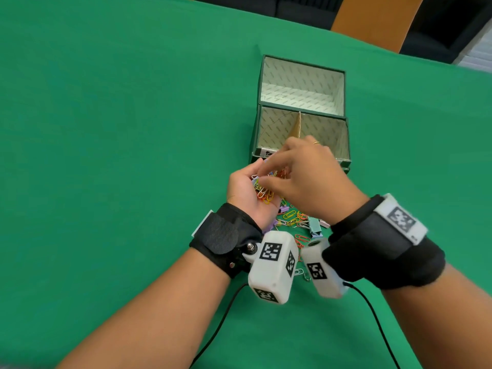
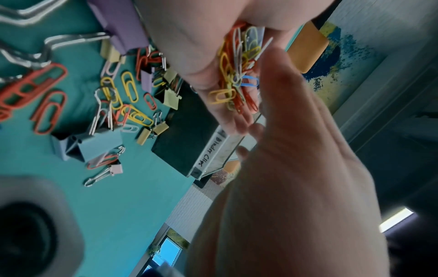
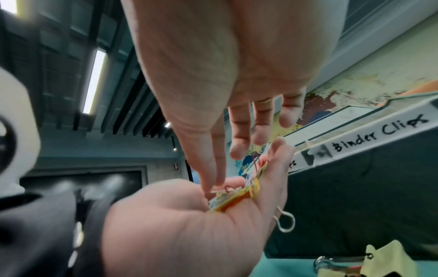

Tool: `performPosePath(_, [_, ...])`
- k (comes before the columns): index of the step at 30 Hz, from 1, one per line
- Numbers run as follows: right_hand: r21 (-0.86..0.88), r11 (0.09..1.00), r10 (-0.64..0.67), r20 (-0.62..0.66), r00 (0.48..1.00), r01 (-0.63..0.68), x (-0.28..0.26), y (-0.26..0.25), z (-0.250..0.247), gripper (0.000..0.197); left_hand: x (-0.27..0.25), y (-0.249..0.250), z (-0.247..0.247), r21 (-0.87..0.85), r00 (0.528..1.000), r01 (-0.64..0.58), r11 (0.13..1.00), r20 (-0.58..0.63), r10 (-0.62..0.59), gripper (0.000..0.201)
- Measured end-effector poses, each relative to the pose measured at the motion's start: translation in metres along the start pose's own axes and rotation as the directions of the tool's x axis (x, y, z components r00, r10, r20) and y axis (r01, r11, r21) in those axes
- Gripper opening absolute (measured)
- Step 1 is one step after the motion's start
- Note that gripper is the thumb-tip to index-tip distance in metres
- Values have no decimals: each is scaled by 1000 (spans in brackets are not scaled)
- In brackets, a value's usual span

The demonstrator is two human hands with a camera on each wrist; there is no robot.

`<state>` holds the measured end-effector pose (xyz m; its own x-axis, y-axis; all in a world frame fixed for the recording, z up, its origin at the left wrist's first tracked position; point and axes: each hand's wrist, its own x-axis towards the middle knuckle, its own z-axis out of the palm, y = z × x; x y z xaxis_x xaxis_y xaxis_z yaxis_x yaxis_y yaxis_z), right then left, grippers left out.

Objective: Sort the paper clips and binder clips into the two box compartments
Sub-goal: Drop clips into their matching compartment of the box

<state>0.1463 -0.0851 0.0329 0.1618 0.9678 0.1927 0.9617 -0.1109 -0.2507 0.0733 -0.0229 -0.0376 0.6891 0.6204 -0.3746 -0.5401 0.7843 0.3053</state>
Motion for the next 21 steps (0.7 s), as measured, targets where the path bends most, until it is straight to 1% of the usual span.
performPosePath(2, [-106,994,25,13,1000,-23,0,-4,8,18,1,0,-3,-10,999,48,999,20,-48,35])
performPosePath(4, [-161,986,53,-9,999,-53,0,-7,11,21,-1,0,-5,-29,996,84,996,38,-83,35])
performPosePath(6, [-183,980,78,-22,997,-81,0,-10,11,21,0,0,-5,-44,994,101,994,48,-99,32])
performPosePath(9, [-215,969,116,-21,993,-118,2,-14,10,20,1,0,-6,-45,995,96,994,20,-95,33])
performPosePath(13, [-246,955,158,-38,987,-162,4,-17,12,24,2,1,-5,-50,998,66,997,-2,-66,48])
performPosePath(16, [-271,946,175,-31,984,-177,5,-20,15,28,1,1,-5,-56,995,100,993,16,-100,51])
performPosePath(19, [-290,941,177,-8,984,-172,5,-21,17,31,1,1,-6,-42,992,127,991,20,-126,49])
performPosePath(21, [-272,949,167,1,986,-160,4,-20,17,29,1,1,-7,-50,992,127,991,29,-126,45])
